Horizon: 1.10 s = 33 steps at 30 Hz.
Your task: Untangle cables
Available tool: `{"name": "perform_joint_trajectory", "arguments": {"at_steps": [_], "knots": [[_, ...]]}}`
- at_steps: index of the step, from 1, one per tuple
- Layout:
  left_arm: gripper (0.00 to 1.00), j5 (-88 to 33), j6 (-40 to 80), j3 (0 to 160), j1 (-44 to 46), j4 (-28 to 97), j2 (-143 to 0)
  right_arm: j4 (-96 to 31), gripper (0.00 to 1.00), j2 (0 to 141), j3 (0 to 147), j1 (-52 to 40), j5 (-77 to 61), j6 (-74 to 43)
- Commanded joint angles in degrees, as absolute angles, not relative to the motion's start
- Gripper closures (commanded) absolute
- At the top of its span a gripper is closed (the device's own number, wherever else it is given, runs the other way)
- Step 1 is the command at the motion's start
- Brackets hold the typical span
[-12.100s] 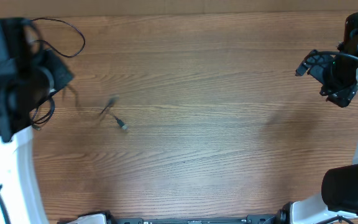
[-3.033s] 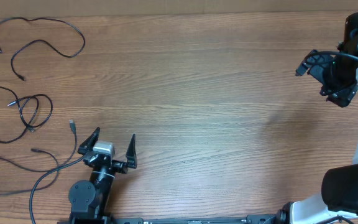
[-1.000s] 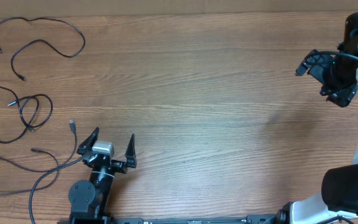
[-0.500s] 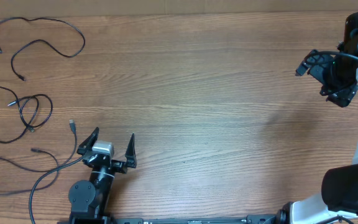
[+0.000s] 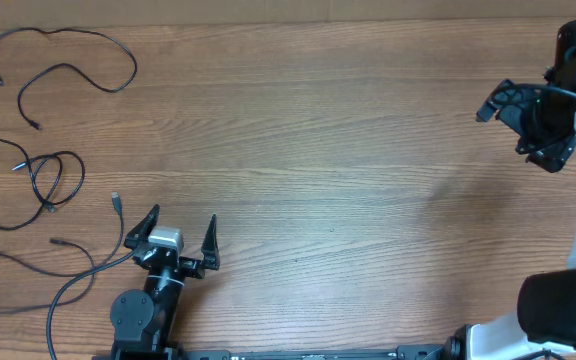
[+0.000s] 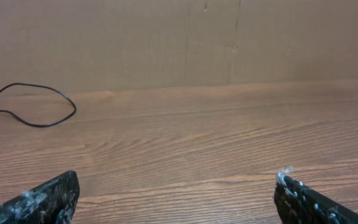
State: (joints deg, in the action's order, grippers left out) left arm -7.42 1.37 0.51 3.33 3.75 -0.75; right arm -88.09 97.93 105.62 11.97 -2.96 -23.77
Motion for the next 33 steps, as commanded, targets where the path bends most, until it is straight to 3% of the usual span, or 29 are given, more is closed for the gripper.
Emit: {"name": "perform_joint_trajectory", "arguments": {"at_steps": [1,33], "knots": [[0.00,-7.05,1.91,0.25,3.03,3.88,-0.21,-87.90,0.00,92.92,105.69,12.08,-2.61,-23.75],[0.00,-7.05,1.91,0.25,3.03,3.88,-0.23,-86.13,0.00,57.98,102.83,6.63,-0.69,-23.29]]}}
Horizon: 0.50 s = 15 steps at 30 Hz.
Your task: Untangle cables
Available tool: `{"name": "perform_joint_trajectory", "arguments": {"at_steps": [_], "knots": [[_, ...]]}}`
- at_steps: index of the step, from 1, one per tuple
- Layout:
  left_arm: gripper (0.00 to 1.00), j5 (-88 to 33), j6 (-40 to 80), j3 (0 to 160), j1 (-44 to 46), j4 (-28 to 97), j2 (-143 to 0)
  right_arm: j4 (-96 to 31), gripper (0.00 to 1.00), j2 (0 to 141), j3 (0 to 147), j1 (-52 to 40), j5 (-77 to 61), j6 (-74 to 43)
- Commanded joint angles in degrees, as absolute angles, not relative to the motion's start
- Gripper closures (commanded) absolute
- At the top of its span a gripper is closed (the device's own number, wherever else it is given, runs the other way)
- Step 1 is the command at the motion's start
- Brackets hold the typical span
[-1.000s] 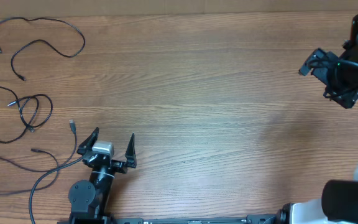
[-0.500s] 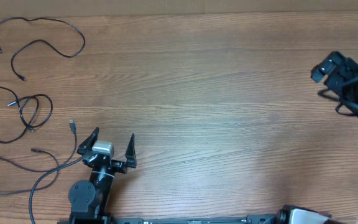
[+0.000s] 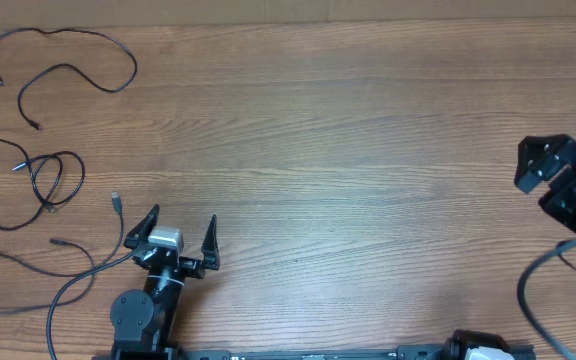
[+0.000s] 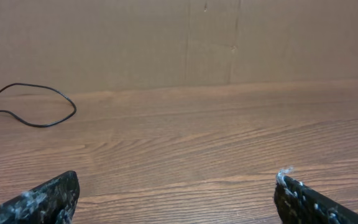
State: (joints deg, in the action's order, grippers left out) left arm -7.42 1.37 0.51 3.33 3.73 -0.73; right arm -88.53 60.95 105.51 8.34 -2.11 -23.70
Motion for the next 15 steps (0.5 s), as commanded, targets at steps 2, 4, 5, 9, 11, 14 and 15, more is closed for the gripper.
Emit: {"name": "perform_joint_trajectory", "arguments": {"at_steps": [2,4,5,9,11,14,15], "knots": [[0.00,-7.05,1.91,0.25,3.03,3.88,-0.23,-81.30,0.00,54.37,97.93,5.30,-0.71,-23.16],[0.00,-7.05,1.91,0.25,3.03,3.88,-0.23,-75.16,0.00,49.17,89.89,3.60,-1.13,-21.58],[0.00,-7.05,1.91,0.25,3.03,3.88,-0.23,-71.75,0.00,45.93,84.84,2.44,-1.41,-20.47],[0.00,-7.05,1.91,0.25,3.03,3.88,-0.23,-58.63,0.00,34.30,67.11,-1.63,-5.67,-13.54],[0.00,-7.05,1.91,0.25,3.03,3.88,-0.23,-53.82,0.00,29.71,60.31,-2.70,-6.13,-13.04],[0.00,-7.05,1.91,0.25,3.03,3.88,-0.23,-47.20,0.00,22.31,49.87,-3.95,-6.09,-12.97],[0.00,-7.05,1.91,0.25,3.03,3.88,-0.25,-45.45,0.00,20.29,46.96,-4.38,-6.09,-12.95]]}}
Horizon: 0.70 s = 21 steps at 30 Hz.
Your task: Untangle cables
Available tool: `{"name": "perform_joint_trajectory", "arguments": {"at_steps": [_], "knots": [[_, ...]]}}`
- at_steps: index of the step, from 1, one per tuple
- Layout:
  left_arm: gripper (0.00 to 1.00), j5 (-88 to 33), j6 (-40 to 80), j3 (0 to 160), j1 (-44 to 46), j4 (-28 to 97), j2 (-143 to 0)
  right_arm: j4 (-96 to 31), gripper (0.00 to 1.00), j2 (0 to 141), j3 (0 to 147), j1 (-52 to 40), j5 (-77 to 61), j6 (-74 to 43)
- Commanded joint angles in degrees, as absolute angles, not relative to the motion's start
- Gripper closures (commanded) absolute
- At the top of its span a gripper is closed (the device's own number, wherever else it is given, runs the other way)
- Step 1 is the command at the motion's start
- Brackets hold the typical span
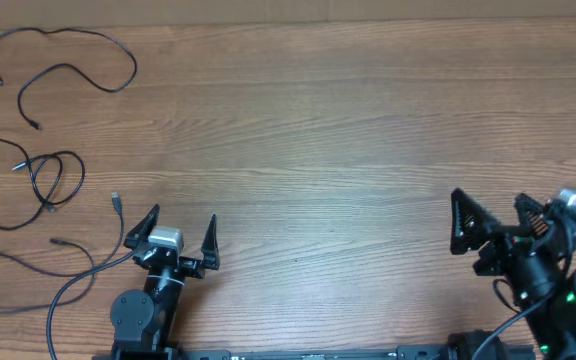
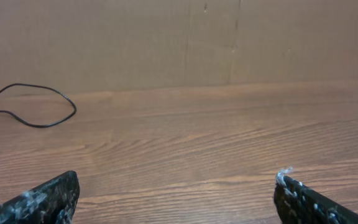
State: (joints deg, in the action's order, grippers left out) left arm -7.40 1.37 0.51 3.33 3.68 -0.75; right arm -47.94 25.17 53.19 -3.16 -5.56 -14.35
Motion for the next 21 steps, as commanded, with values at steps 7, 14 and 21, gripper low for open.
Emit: {"name": "perform_joint_trajectory", "arguments": {"at_steps": [7,14,21], "knots": [[0.00,-7.05,1.91,0.25,3.03,3.88,-0.25,-32.53,0.00,6.87,27.68,-5.63,-6.57,-13.02],[0.00,-7.05,1.91,0.25,3.03,3.88,-0.25,-19.49,0.00,0.12,14.11,-5.63,-7.29,-13.04],[0.00,-7.05,1.91,0.25,3.03,3.88,-0.25,-7.75,0.00,0.12,4.54,-6.44,-7.60,-13.02]]}}
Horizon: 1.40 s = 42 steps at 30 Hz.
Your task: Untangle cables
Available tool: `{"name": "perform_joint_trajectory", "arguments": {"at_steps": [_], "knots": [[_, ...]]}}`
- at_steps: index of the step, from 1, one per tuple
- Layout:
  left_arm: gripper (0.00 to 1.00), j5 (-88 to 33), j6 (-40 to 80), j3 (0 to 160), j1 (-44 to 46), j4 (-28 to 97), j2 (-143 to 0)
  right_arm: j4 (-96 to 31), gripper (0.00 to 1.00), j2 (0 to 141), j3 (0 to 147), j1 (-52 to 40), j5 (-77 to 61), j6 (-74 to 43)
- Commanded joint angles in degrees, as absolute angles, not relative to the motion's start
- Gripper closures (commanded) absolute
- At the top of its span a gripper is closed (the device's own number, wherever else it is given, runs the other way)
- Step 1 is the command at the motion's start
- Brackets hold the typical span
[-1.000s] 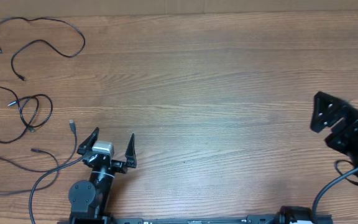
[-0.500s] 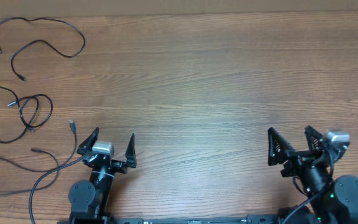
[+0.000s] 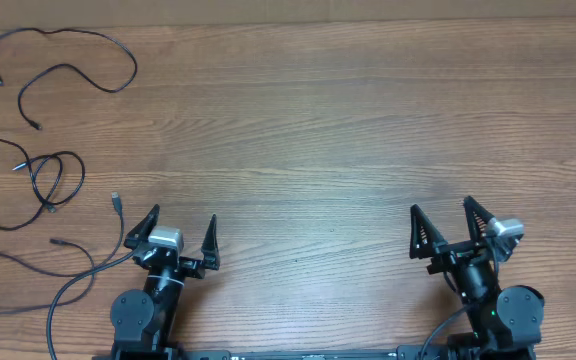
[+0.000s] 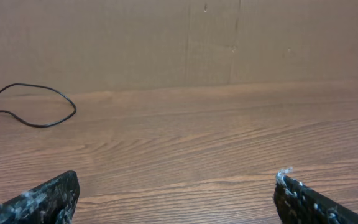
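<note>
Three black cables lie apart at the table's left side. One cable curls at the far left corner; its loop shows in the left wrist view. A second cable forms loops at mid left. The third cable trails past the left arm's base. My left gripper rests open at the near edge, nothing between its fingers. At the near right, my right gripper stands open and empty too.
A cardboard wall runs along the far edge of the wooden table. Both arm bases sit at the near edge.
My right arm has moved left and nearer to the front edge, settling at its base with the gripper open. The left arm and the cables have not moved.
My right arm was raised at the far right of the table, then lower at the right edge, then near the front right with open fingers, and now sits at its base. The left gripper stayed open at rest throughout, and the cables lay unchanged.
</note>
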State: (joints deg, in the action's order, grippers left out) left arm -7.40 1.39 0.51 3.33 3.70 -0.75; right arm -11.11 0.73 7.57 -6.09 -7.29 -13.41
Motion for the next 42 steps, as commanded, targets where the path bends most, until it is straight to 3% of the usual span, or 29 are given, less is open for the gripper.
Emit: {"name": "perform_joint_trajectory", "arguments": {"at_steps": [1,12,19,42], "knots": [[0.00,-7.05,1.91,0.25,3.03,3.88,-0.25,-4.99,0.00,0.12,2.59,-6.44,-7.57,-13.02],[0.00,-7.05,1.91,0.25,3.03,3.88,-0.25,-4.56,0.00,0.16,0.45,-6.24,-4.08,-10.33],[0.01,-7.05,1.91,0.25,3.03,3.88,-0.25,-4.82,0.00,0.16,0.47,-5.21,-2.94,0.58],[0.00,-7.05,1.91,0.25,3.03,3.88,-0.25,-4.78,0.00,0.16,0.49,-2.61,-1.56,1.76]]}}
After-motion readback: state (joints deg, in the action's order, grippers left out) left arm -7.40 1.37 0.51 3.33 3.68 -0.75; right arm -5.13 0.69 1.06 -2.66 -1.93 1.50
